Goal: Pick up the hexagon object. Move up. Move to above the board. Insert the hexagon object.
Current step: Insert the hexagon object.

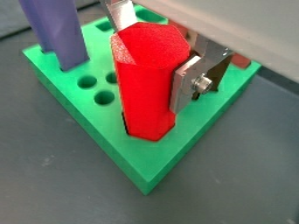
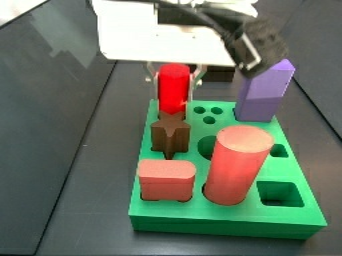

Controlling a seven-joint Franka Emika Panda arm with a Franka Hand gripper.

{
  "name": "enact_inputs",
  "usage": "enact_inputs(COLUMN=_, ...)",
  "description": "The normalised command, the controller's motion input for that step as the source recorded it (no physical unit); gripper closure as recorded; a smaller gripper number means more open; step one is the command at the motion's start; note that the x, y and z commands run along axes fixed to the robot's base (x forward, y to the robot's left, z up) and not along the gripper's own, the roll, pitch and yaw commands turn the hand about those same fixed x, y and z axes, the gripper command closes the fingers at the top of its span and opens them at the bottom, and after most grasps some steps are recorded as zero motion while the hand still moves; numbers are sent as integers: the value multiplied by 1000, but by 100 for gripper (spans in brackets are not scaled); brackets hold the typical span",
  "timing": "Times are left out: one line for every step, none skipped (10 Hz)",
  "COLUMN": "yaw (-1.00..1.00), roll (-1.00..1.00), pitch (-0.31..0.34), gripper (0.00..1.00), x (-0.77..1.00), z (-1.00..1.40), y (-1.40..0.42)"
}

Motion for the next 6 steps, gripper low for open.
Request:
enact_inputs(yaw=-157, roll=43, pitch=0, gripper=100, x=0, z=-380, y=0)
enact_inputs(yaw=-251, roll=73, pitch=-10, gripper=100, x=0, z=-874, y=0)
enact_inputs(yaw=-209, roll=87, pitch=-7, gripper=100, x=0, z=-1000, y=-17)
enact_inputs(yaw=-103, roll=41, pitch=-44, gripper=100, x=0, z=-1000, y=-6)
enact_inputs(yaw=0, roll=-13, pitch=0, gripper=100, x=0, z=0, y=0)
enact_inputs(yaw=0, roll=0, pitch=0, gripper=100, x=0, z=0, y=0)
